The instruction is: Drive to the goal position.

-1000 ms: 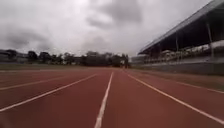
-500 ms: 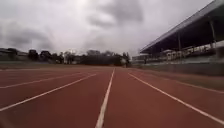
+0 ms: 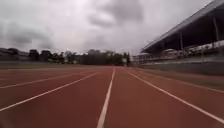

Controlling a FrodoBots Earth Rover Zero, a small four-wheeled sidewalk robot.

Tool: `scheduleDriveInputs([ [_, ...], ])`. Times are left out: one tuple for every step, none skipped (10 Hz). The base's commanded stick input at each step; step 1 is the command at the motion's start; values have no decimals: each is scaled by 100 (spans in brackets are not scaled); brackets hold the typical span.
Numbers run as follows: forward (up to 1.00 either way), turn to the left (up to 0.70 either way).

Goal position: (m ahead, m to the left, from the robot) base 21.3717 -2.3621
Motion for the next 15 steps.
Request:
scheduleDriveInputs([
  [70,0],
  [70,0],
  [70,0],
  [70,0],
  [70,0],
  [70,0],
  [70,0],
  [70,0],
  [70,0],
  [70,0],
  [70,0],
  [70,0],
  [70,0],
  [70,0],
  [70,0],
])
